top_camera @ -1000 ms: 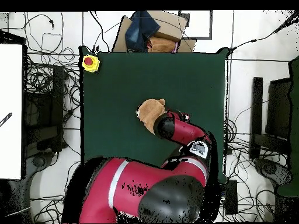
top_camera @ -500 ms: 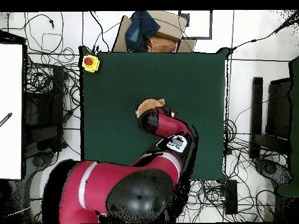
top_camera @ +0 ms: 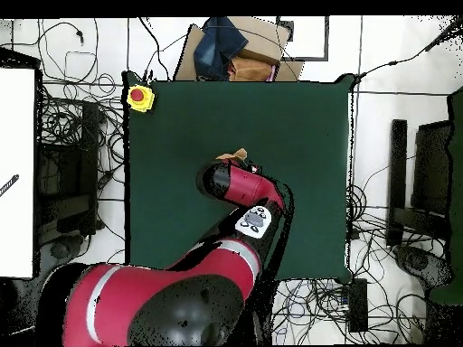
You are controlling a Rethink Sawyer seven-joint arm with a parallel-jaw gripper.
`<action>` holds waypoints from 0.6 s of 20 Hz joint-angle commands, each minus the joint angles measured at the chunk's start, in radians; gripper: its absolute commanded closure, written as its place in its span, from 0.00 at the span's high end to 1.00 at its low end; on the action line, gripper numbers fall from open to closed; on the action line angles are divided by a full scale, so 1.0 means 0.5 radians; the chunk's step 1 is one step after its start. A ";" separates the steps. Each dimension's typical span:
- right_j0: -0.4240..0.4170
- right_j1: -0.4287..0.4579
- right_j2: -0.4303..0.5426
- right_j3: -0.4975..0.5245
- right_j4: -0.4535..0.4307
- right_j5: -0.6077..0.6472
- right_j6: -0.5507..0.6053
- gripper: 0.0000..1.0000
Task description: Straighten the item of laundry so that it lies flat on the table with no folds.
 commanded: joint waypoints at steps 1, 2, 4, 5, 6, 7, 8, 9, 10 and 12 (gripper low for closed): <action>-0.061 -0.150 0.137 0.259 -0.041 0.122 0.368 1.00; -0.072 -0.186 0.158 0.290 -0.054 0.118 0.352 1.00; -0.067 -0.237 0.176 0.332 -0.057 0.123 0.350 1.00; -0.064 -0.246 0.185 0.344 -0.054 0.115 0.357 1.00; -0.060 -0.236 0.186 0.328 -0.048 0.114 0.361 1.00; -0.064 -0.225 0.195 0.323 -0.046 0.093 0.364 1.00; -0.061 -0.199 0.193 0.295 -0.040 0.086 0.367 1.00; -0.062 -0.174 0.194 0.280 -0.035 0.067 0.371 1.00; -0.062 -0.140 0.191 0.252 -0.029 0.053 0.375 1.00; -0.059 -0.077 0.183 0.216 -0.026 0.012 0.379 1.00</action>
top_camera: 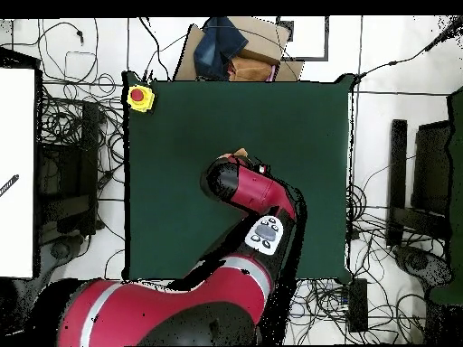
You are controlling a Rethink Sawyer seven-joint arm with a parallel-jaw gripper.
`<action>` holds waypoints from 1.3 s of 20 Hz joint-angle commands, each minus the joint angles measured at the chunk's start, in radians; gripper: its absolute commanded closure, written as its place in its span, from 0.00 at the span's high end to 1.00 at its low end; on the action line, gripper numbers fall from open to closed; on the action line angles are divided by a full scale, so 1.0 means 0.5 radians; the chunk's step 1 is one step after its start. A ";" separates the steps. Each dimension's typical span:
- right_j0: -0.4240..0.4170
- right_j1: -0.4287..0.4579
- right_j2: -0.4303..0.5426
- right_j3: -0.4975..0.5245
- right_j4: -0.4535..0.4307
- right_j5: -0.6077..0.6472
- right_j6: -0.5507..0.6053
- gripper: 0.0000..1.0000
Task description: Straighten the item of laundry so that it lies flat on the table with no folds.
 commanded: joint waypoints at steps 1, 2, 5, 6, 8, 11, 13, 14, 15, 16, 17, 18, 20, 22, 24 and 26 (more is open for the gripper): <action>0.006 0.174 0.157 0.052 -0.019 0.002 0.390 1.00; 0.055 0.228 0.103 0.009 0.009 0.017 0.424 1.00; 0.263 0.387 -0.154 -0.139 0.114 0.256 0.577 1.00; 0.298 0.426 -0.199 -0.187 0.133 0.342 0.608 1.00; 0.349 0.490 -0.273 -0.254 0.154 0.451 0.637 1.00; 0.412 0.602 -0.379 -0.324 0.202 0.499 0.696 1.00; 0.421 0.630 -0.387 -0.342 0.221 0.477 0.695 1.00; 0.427 0.633 -0.385 -0.346 0.231 0.474 0.698 1.00; 0.434 0.634 -0.384 -0.351 0.243 0.478 0.703 1.00; 0.443 0.633 -0.380 -0.351 0.253 0.480 0.705 1.00; 0.446 0.632 -0.376 -0.352 0.263 0.479 0.704 1.00; 0.449 0.643 -0.374 -0.364 0.277 0.474 0.707 1.00; 0.434 0.666 -0.361 -0.367 0.289 0.414 0.687 1.00; 0.409 0.694 -0.350 -0.357 0.291 0.325 0.656 1.00; 0.384 0.703 -0.343 -0.335 0.279 0.262 0.623 1.00; 0.351 0.707 -0.331 -0.323 0.263 0.211 0.583 1.00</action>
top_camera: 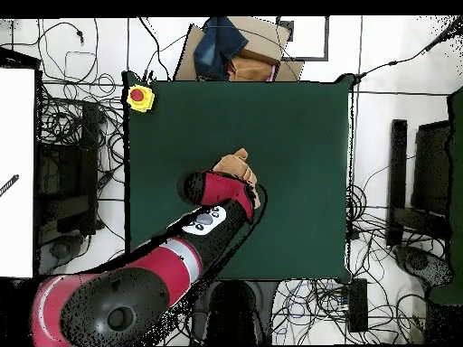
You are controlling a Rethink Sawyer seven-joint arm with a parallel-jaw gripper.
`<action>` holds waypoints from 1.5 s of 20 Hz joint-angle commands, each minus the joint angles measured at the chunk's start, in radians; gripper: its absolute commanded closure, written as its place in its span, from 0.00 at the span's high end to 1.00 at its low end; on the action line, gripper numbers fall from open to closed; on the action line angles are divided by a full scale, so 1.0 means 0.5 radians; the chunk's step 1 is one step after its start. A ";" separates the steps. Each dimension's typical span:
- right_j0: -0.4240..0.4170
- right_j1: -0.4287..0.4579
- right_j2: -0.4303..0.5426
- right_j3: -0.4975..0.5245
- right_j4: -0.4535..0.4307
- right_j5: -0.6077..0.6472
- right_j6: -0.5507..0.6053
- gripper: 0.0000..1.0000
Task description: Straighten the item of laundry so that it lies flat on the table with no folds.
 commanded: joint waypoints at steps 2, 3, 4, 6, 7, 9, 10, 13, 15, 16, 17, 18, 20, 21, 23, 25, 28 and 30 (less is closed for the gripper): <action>-0.113 0.103 0.095 -0.030 0.063 -0.152 0.530 1.00; -0.125 0.092 0.105 -0.014 0.050 -0.169 0.512 1.00; -0.133 0.080 0.107 -0.002 0.040 -0.169 0.498 1.00; -0.152 0.052 0.112 0.031 0.013 -0.172 0.464 1.00; -0.166 0.022 0.129 0.068 -0.008 -0.186 0.441 1.00; -0.191 -0.027 0.146 0.135 -0.047 -0.209 0.403 1.00; -0.202 -0.047 0.158 0.162 -0.059 -0.217 0.391 1.00; -0.208 -0.085 0.171 0.208 -0.077 -0.217 0.375 1.00; -0.197 -0.084 0.163 0.214 -0.069 -0.194 0.387 1.00; -0.186 -0.074 0.147 0.211 -0.061 -0.174 0.399 1.00; -0.169 -0.067 0.129 0.208 -0.049 -0.145 0.417 1.00; -0.151 -0.053 0.099 0.190 -0.029 -0.102 0.442 1.00; -0.104 -0.018 0.040 0.159 0.018 -0.022 0.514 1.00; -0.086 0.001 0.016 0.140 0.037 0.007 0.543 1.00; -0.054 0.032 -0.024 0.125 0.072 0.035 0.601 1.00; -0.027 0.046 -0.044 0.127 0.101 0.044 0.644 1.00; -0.019 0.024 -0.018 0.198 0.147 -0.039 0.699 1.00; 0.030 0.063 -0.074 0.211 0.202 -0.055 0.782 1.00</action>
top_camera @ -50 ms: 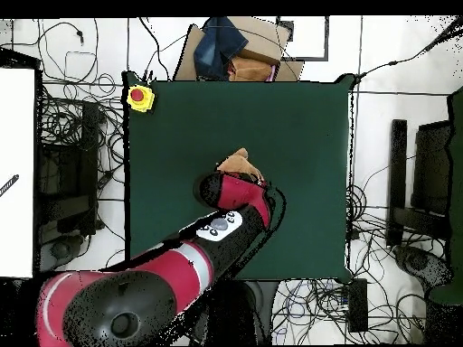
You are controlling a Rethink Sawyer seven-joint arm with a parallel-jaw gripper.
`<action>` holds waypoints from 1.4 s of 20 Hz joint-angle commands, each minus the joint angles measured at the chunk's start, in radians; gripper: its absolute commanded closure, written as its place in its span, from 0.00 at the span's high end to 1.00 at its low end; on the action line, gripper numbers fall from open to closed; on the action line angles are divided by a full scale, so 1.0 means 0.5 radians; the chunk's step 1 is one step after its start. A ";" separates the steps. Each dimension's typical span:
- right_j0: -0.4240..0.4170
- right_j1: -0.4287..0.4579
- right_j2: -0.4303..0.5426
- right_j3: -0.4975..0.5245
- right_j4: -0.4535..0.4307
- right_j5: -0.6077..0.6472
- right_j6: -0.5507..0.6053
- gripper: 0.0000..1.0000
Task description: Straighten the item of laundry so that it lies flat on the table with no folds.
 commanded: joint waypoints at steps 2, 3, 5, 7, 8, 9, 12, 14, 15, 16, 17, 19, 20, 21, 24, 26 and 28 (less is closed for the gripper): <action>0.139 0.177 -0.039 0.117 0.227 0.072 0.846 0.00; 0.172 0.219 -0.099 0.097 0.245 0.118 0.872 0.00; 0.211 0.278 -0.174 0.075 0.277 0.189 0.903 0.00; 0.220 0.296 -0.190 0.075 0.294 0.191 0.895 0.00; 0.225 0.303 -0.196 0.076 0.299 0.187 0.894 0.00; 0.228 0.309 -0.202 0.073 0.304 0.189 0.897 0.00; 0.229 0.307 -0.194 0.087 0.304 0.173 0.900 0.00; 0.214 0.292 -0.171 0.098 0.290 0.129 0.889 0.00; 0.191 0.269 -0.144 0.102 0.269 0.045 0.857 0.00; 0.177 0.240 -0.133 0.118 0.238 -0.020 0.822 0.00; 0.161 0.163 -0.082 0.162 0.206 -0.039 0.783 0.00; 0.173 -0.047 0.003 0.305 0.149 -0.019 0.710 0.00; 0.180 -0.181 0.048 0.396 0.121 -0.007 0.660 0.00; 0.188 -0.312 0.076 0.478 0.092 0.018 0.605 0.00; 0.194 -0.685 0.144 0.692 0.006 0.120 0.457 0.00; 0.181 -0.904 0.185 0.801 -0.048 0.185 0.380 0.00; 0.179 -1.096 0.206 0.881 -0.106 0.264 0.336 0.00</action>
